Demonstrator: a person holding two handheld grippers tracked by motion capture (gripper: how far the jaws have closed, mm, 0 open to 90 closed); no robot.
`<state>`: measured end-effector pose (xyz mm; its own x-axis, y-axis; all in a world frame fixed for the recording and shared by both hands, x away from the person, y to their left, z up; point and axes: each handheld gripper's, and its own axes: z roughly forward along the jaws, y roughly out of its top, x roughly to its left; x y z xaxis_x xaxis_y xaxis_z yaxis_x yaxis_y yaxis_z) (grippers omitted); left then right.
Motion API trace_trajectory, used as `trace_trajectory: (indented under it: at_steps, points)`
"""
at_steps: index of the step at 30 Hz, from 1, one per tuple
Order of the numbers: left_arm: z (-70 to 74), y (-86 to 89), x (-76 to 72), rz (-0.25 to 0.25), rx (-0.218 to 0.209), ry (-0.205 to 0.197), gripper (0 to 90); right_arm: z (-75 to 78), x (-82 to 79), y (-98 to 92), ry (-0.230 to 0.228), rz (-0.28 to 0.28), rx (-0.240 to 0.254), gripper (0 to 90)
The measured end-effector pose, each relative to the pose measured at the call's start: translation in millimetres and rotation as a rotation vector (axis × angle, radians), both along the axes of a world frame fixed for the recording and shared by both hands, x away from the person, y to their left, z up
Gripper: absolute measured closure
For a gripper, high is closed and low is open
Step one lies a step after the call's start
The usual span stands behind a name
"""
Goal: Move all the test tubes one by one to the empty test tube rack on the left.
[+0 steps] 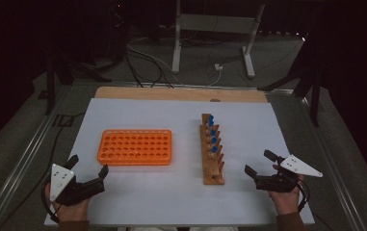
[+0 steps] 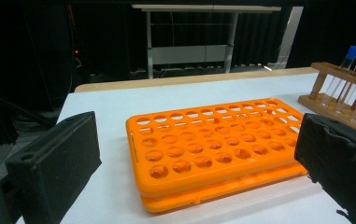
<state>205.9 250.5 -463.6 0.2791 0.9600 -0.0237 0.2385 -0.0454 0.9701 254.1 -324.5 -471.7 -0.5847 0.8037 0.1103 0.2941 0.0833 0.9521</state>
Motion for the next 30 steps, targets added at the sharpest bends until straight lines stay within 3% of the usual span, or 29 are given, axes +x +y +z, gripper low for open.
trace_trajectory:
  at_steps: [7, 13, 20, 25, 30]
  points:
    - [-1.4, 0.1, -0.5, 0.003, 0.0, 0.001, 1.2, 4.3, -0.1, -1.6, 0.005, -0.014, 0.001, 0.0]
    - [-4.3, -2.4, 0.9, 0.003, -0.003, 0.015, 1.2, 15.1, -1.1, 3.8, -0.006, 0.006, -0.004, 0.0]
    - [-6.9, -6.5, 1.1, 0.002, 0.012, 0.023, 1.2, 32.1, 5.2, 21.7, -0.012, 0.09, -0.035, 1.0]
    - [-8.5, -6.9, 1.9, 0.007, 0.014, 0.032, 1.2, 35.1, 10.6, 34.1, -0.009, 0.128, -0.052, 3.5]
    - [-10.0, -7.9, 2.3, 0.008, 0.017, 0.039, 1.2, 38.2, 21.7, 53.1, 0.025, 0.186, -0.051, 8.8]
